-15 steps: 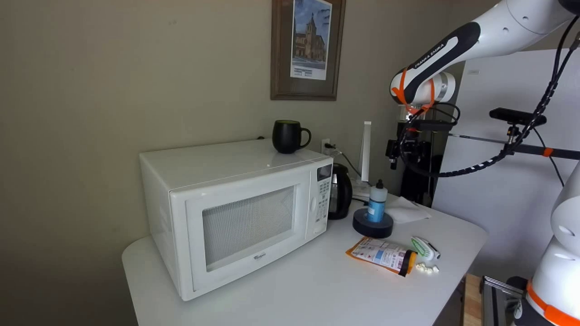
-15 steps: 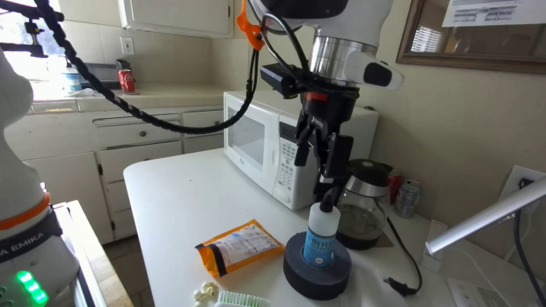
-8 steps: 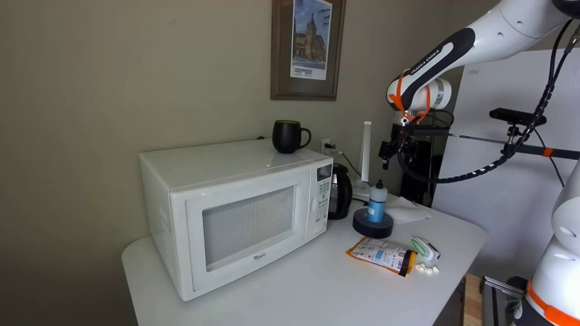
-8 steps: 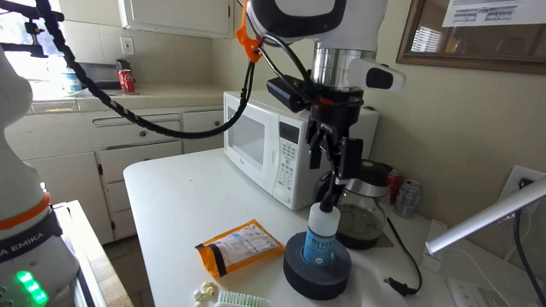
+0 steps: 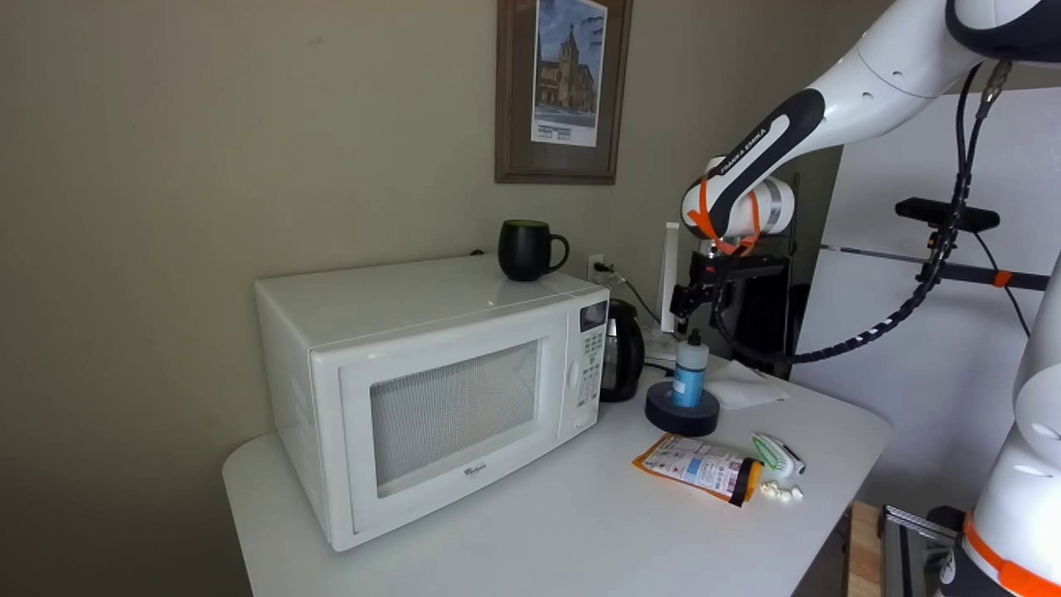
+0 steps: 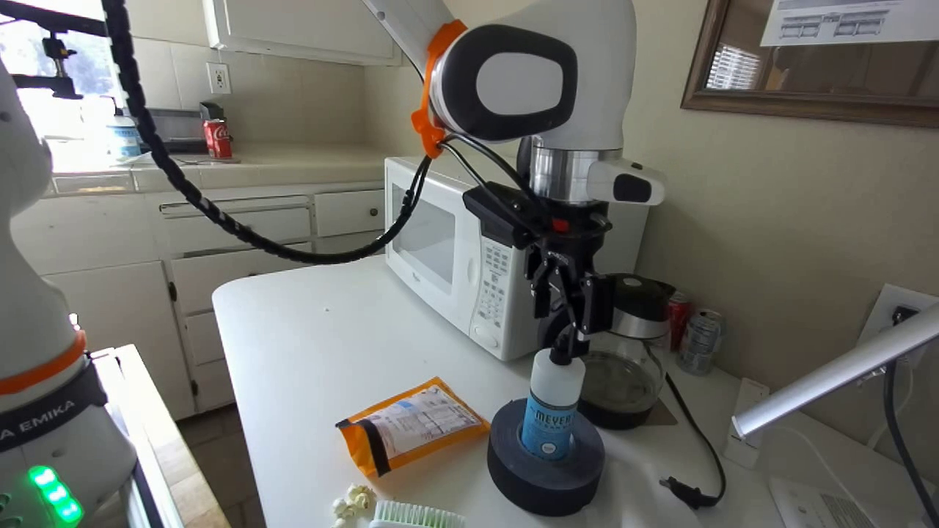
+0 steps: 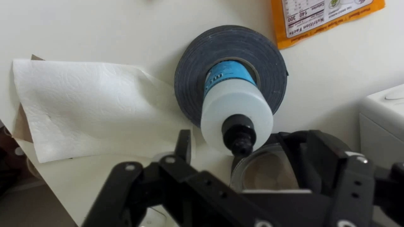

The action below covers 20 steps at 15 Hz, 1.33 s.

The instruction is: Put the bottle on top of the microwave

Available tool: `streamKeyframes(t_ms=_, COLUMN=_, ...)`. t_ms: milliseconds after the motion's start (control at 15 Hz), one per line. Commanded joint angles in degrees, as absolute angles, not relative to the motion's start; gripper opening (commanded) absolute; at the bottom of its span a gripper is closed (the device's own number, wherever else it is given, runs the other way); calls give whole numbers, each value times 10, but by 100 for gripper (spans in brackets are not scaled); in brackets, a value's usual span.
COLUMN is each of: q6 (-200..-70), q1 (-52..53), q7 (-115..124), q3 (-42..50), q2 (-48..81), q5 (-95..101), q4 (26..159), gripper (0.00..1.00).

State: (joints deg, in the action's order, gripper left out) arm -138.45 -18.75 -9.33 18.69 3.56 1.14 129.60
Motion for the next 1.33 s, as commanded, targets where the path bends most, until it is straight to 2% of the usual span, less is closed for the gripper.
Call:
streamKeyframes(t_ms=0, q6=-1389, q1=-187, q7=-143, q3=177, q2=55, q5=3, q4=1291, gripper=92)
streamKeyframes(t_ms=200, q6=-1388, q1=-190, q7=-157, q3=174, q2=62, q5=7, q4=1289, gripper=85)
streamKeyframes(t_ms=400, q6=-1389, q1=-196, q7=-176, q3=176, q2=65, q5=2, q4=1291, gripper=84)
streamKeyframes(t_ms=533, q6=-1388, q1=-200, q7=-189, q3=176, q2=65, q5=-6, q4=1291, gripper=80)
streamKeyframes(t_ms=600, q6=-1387, q1=-202, q7=-197, q3=176, q2=65, q5=-12, q4=1290, gripper=73)
streamKeyframes(t_ms=667, q6=-1387, q1=-204, q7=-203, q3=175, q2=65, q5=-18, q4=1289, gripper=75)
streamKeyframes(t_ms=733, q6=-1388, q1=-205, q7=-209, q3=175, q2=65, q5=-22, q4=1289, gripper=72)
streamKeyframes(t_ms=867, q6=-1391, q1=-206, q7=-214, q3=175, q2=67, q5=-25, q4=1288, gripper=52)
streamKeyframes(t_ms=933, q6=-1392, q1=-206, q7=-215, q3=175, q2=68, q5=-26, q4=1287, gripper=47)
streamKeyframes(t_ms=1133, q6=-1393, q1=-207, q7=-215, q3=175, q2=71, q5=-28, q4=1283, gripper=40)
streamKeyframes(t_ms=1267, q6=-1394, q1=-207, q7=-211, q3=176, q2=72, q5=-23, q4=1282, gripper=40)
